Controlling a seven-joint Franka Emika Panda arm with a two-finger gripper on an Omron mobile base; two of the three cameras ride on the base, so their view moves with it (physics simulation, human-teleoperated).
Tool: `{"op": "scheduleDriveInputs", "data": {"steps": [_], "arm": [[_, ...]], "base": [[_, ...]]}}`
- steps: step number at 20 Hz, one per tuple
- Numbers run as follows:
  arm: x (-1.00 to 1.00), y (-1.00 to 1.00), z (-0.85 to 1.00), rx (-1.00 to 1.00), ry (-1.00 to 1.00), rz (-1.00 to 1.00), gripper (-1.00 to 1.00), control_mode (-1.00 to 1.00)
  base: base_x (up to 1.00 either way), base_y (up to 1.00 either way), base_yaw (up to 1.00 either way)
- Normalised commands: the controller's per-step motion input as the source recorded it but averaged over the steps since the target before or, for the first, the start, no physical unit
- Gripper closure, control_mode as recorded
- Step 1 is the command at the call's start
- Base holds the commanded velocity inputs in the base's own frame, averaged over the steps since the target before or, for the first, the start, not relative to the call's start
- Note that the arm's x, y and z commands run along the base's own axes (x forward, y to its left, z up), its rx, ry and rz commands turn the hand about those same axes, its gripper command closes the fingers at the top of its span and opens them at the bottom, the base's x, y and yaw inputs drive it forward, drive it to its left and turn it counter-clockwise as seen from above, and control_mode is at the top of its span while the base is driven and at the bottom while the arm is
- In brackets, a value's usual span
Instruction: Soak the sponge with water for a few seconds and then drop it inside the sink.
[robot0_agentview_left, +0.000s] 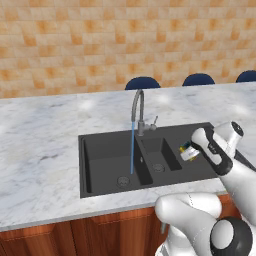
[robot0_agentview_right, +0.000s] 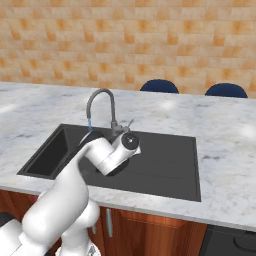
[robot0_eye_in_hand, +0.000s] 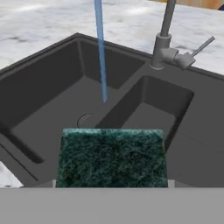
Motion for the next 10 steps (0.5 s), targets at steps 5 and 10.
{"op": "scheduleDriveInputs", "data": {"steps": [5,10], "arm": [[0.17,0.24,0.0,0.0,0.0,0.27,1.0,-1.0],[0.17,0.28,0.0,0.0,0.0,0.19,1.0,-1.0]], "base": [[0.0,0.0,0.0],[0.0,0.0,0.0]]}}
